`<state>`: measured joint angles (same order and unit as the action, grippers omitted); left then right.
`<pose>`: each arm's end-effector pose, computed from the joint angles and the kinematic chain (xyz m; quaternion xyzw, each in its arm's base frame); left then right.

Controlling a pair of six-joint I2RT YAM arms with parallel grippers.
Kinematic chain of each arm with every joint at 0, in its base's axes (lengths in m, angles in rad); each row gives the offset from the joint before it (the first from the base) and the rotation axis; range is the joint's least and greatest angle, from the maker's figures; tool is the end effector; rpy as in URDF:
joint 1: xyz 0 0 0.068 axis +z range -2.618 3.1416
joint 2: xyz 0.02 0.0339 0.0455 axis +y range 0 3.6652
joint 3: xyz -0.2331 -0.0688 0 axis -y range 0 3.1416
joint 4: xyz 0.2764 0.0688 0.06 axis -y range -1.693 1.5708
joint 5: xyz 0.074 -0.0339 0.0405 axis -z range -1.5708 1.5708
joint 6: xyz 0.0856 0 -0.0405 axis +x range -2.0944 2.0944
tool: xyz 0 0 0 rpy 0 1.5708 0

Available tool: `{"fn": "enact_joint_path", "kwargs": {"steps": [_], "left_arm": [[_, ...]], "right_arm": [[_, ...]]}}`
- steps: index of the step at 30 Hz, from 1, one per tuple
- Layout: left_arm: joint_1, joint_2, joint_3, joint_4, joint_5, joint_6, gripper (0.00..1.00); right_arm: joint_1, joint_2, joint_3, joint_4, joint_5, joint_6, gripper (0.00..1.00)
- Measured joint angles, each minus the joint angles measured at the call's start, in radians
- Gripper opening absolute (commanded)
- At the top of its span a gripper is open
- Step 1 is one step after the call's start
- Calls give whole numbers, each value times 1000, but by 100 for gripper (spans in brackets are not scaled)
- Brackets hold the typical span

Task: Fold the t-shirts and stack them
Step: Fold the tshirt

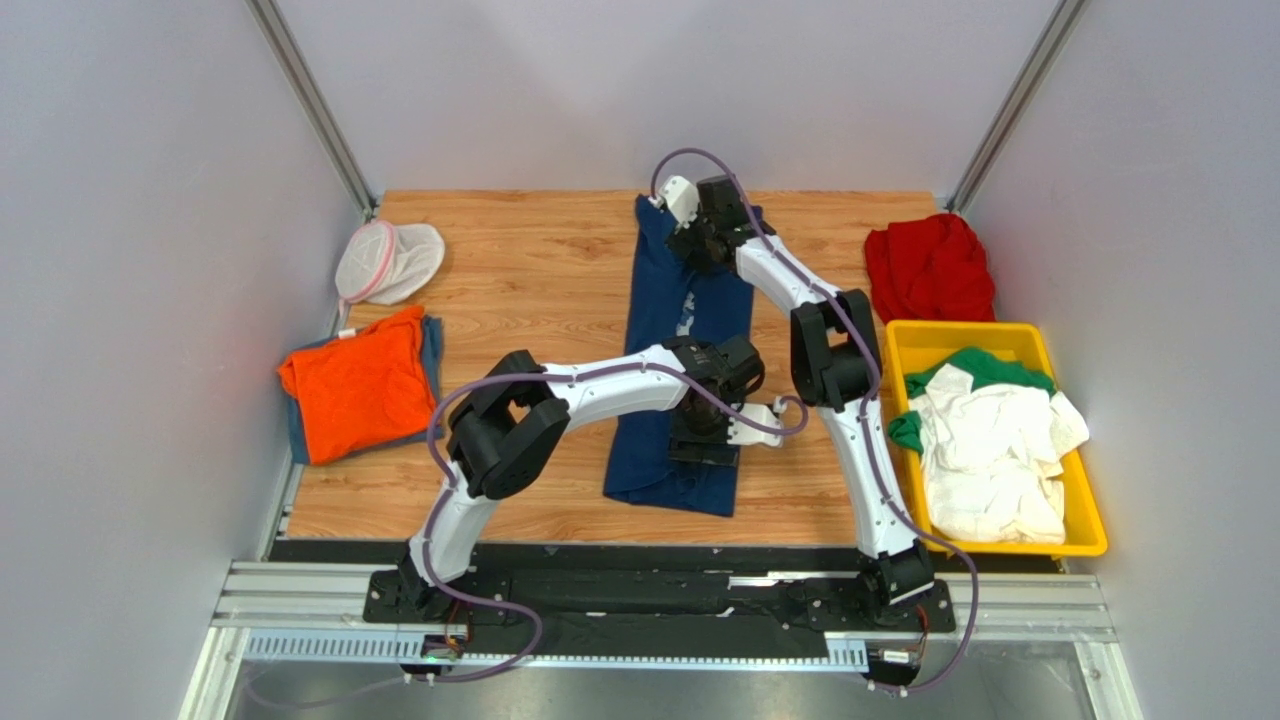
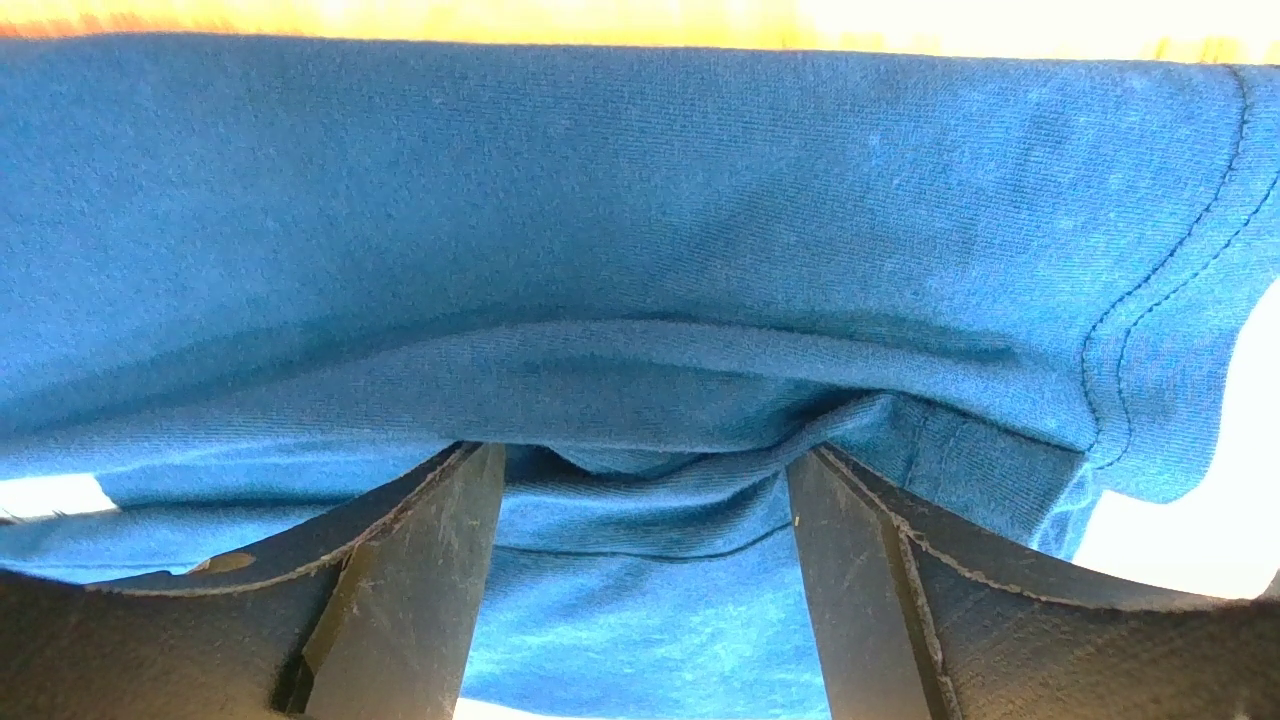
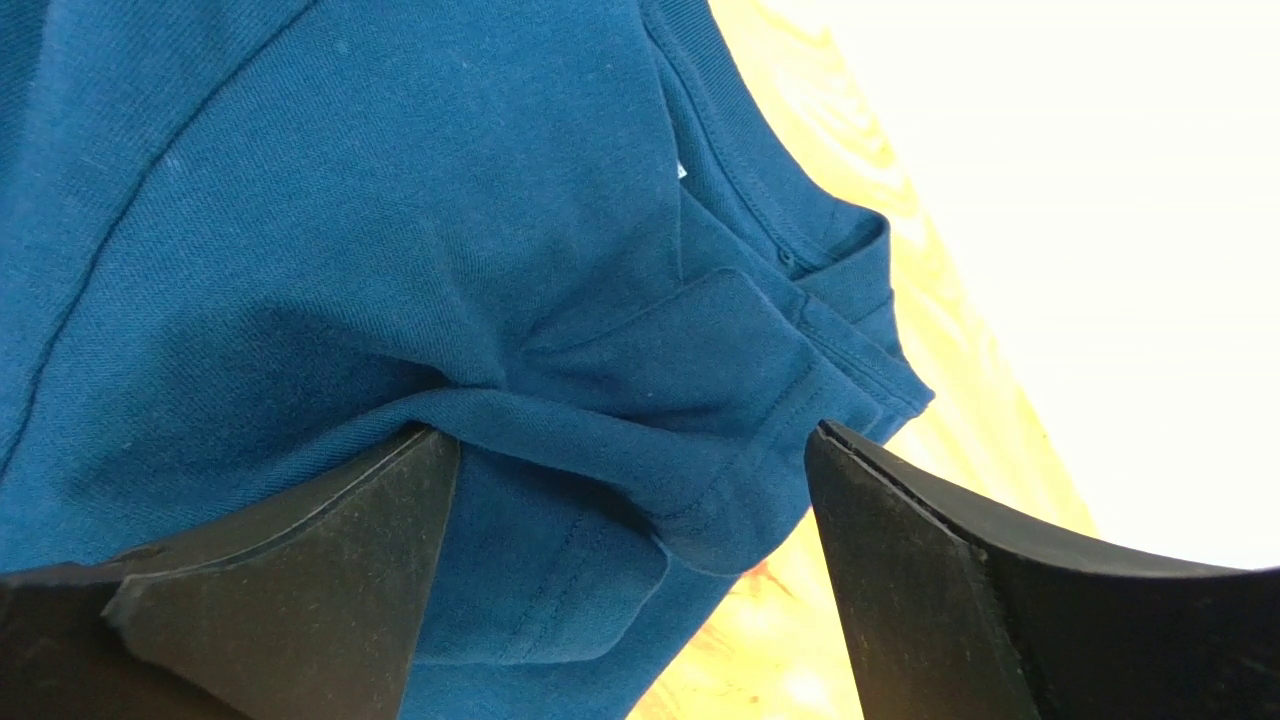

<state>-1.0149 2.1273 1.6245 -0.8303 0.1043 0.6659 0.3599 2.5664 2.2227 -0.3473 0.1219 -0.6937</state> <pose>0.2308 -0.3884 0.0761 0.7428 0.6570 -0.0715 0.1076 0.5826 0.2081 0.1023 -0.4316 0.7937 -0.1250 0.4100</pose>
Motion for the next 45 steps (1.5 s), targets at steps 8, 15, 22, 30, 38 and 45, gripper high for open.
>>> {"fn": "enact_joint_path", "kwargs": {"steps": [8, 15, 22, 30, 38, 45], "left_arm": [[0, 42, 70, -18, -3, 16, 78], [-1, 43, 73, -6, -28, 13, 79], [-7, 11, 51, 40, -79, 7, 80], [-14, -185, -67, 59, -133, 1, 82], [-19, -422, -200, 84, -153, -10, 81], [-19, -644, -456, 115, -161, -27, 81]], "right_arm": [[2, 13, 0, 51, 48, -48, 93], [2, 11, -25, 100, 84, -56, 94], [2, -42, -110, 132, 116, -54, 100], [2, -172, -221, 119, 130, -13, 100], [2, -439, -438, 61, 128, 66, 99], [6, -735, -732, -107, 107, 114, 95]]}}
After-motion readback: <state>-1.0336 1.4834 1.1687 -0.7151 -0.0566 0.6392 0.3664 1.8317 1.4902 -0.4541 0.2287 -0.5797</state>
